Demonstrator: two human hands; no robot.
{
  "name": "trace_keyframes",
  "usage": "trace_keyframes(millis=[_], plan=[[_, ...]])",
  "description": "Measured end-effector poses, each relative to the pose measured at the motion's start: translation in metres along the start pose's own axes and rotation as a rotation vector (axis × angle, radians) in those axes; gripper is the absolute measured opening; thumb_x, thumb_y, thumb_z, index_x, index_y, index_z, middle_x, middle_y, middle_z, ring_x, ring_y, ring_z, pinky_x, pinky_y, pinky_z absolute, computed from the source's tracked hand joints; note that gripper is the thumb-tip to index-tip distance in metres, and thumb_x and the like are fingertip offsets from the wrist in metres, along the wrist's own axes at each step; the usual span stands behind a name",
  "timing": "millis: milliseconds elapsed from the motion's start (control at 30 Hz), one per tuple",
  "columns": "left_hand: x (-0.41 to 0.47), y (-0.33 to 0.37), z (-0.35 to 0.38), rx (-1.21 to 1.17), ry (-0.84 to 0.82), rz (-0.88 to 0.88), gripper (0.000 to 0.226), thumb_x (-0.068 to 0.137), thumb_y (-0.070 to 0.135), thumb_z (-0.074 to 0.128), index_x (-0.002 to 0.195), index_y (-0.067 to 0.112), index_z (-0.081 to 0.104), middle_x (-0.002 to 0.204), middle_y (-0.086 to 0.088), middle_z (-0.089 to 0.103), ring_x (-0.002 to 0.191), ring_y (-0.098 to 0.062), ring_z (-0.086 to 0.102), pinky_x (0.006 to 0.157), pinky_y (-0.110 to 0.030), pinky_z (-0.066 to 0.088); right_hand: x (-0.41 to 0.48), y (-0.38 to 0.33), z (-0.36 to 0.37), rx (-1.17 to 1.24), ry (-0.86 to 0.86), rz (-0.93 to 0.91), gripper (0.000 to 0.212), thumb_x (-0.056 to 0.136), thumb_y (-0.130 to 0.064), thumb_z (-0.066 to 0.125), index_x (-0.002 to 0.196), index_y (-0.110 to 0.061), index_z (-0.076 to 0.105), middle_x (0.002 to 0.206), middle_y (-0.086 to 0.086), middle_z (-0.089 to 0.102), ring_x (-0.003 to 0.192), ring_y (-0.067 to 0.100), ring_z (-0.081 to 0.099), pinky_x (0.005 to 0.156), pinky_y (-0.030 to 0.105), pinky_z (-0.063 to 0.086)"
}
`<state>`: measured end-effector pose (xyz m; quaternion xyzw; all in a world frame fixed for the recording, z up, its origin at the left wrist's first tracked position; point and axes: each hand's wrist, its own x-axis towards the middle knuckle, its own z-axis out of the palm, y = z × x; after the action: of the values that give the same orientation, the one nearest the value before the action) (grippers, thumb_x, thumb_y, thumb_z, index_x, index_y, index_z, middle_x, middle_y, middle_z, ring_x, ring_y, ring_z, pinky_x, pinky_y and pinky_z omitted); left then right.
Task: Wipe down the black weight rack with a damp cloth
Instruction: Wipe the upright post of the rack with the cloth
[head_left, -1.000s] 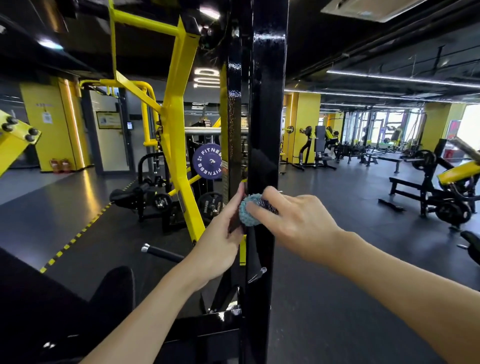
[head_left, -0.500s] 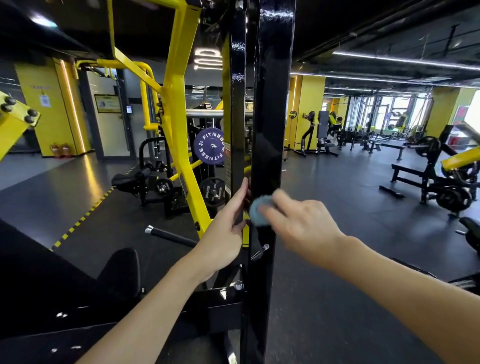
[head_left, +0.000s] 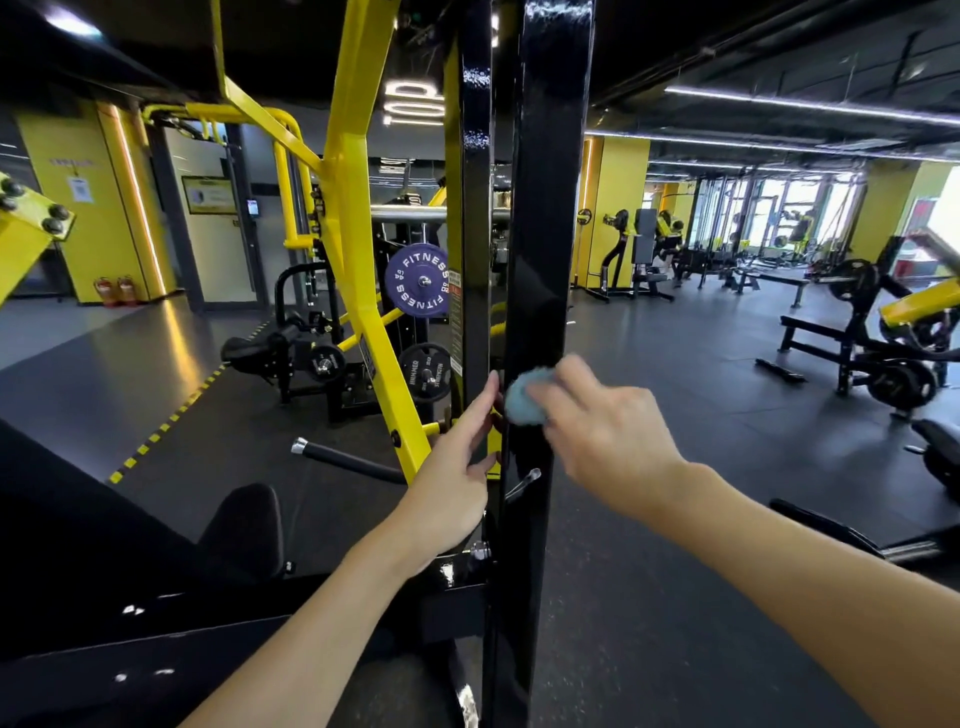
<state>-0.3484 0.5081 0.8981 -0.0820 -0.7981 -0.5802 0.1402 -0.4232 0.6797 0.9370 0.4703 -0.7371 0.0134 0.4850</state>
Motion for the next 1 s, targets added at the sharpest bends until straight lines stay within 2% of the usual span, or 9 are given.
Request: trace_keyframes(millis=[100,233,367,467,500,633,767,900,1000], plan=[[0.0,-0.006,0.0,-0.02,0.01,-0.005,0.097,0.091,-0.027,0.034,0.153,0.047,0.02,0.161,0.016,0.027,0.144,0.003,0.028,0.116,-0.025,0.032,-0.006,-0.003,0.004,-0.015,-0.092,-0.186,0.023,0.083,-0.004,0.049,0.099,-0.006,0.064,0.094,0.008,0.048,0.048,0.02,0.045,0.033,0.03,0.031],[-0.005,-0.012,0.003,-0.049,0.013,-0.025,0.096,0.093,-0.024,0.033,0.141,0.058,0.025,0.161,0.017,0.025,0.146,-0.001,0.027,0.118,-0.037,0.033,-0.007,-0.006,0.001,0.052,0.046,0.093,0.027,0.078,-0.006,0.066,0.105,-0.004,0.066,0.093,0.01,0.056,0.044,0.021,0.044,0.031,0.027,0.03],[-0.012,-0.022,0.007,-0.102,0.006,-0.056,0.103,0.089,-0.029,0.031,0.138,0.061,0.028,0.156,0.022,0.03,0.146,-0.002,0.028,0.118,-0.038,0.034,-0.023,-0.011,0.011,0.027,-0.091,-0.162,0.034,0.075,0.0,0.062,0.109,-0.005,0.06,0.098,0.007,0.043,0.046,0.021,0.046,0.036,0.026,0.022],[-0.014,-0.029,0.009,-0.115,0.013,-0.061,0.111,0.088,-0.029,0.032,0.13,0.073,0.033,0.159,0.023,0.026,0.147,-0.004,0.026,0.119,-0.045,0.032,-0.018,-0.007,0.007,0.077,0.012,0.119,0.044,0.072,-0.001,0.074,0.112,-0.007,0.056,0.098,0.008,0.048,0.041,0.025,0.044,0.03,0.028,0.032],[-0.015,-0.029,0.01,-0.108,0.014,-0.068,0.109,0.089,-0.028,0.032,0.129,0.073,0.032,0.16,0.023,0.025,0.147,-0.003,0.026,0.119,-0.044,0.032,-0.021,-0.012,0.009,0.077,0.004,0.14,0.048,0.069,-0.001,0.077,0.112,-0.007,0.057,0.099,0.009,0.049,0.041,0.025,0.045,0.029,0.029,0.034],[-0.022,-0.025,0.009,-0.085,-0.024,-0.074,0.102,0.088,-0.028,0.03,0.141,0.058,0.025,0.161,0.018,0.023,0.147,-0.002,0.025,0.118,-0.035,0.033,-0.04,-0.021,0.016,0.067,-0.172,-0.115,0.052,0.061,0.004,0.077,0.11,-0.008,0.063,0.101,0.005,0.042,0.047,0.023,0.049,0.031,0.029,0.033],[-0.023,-0.032,0.006,0.024,-0.037,-0.08,0.097,0.091,-0.024,0.032,0.146,0.056,0.024,0.16,0.016,0.029,0.145,-0.001,0.029,0.108,-0.014,0.03,-0.038,-0.025,0.015,0.142,-0.074,0.212,0.048,0.068,0.001,0.078,0.112,-0.009,0.063,0.099,0.003,0.043,0.044,0.027,0.047,0.03,0.03,0.036],[-0.027,-0.045,0.001,0.114,-0.051,-0.08,0.082,0.098,-0.004,0.045,0.149,0.057,0.025,0.156,0.018,0.036,0.141,0.005,0.033,0.111,-0.02,0.035,-0.056,-0.031,0.022,0.097,-0.163,-0.017,0.049,0.06,0.006,0.075,0.106,-0.009,0.067,0.095,0.005,0.048,0.045,0.023,0.044,0.032,0.027,0.026],[-0.033,-0.061,-0.002,0.195,-0.042,-0.142,0.077,0.097,0.016,0.062,0.15,0.053,0.02,0.144,0.024,0.039,0.124,0.017,0.04,0.094,-0.006,0.031,-0.051,-0.029,0.02,0.131,-0.096,0.184,0.046,0.064,0.003,0.077,0.107,-0.009,0.068,0.097,0.003,0.044,0.044,0.024,0.043,0.034,0.026,0.024]])
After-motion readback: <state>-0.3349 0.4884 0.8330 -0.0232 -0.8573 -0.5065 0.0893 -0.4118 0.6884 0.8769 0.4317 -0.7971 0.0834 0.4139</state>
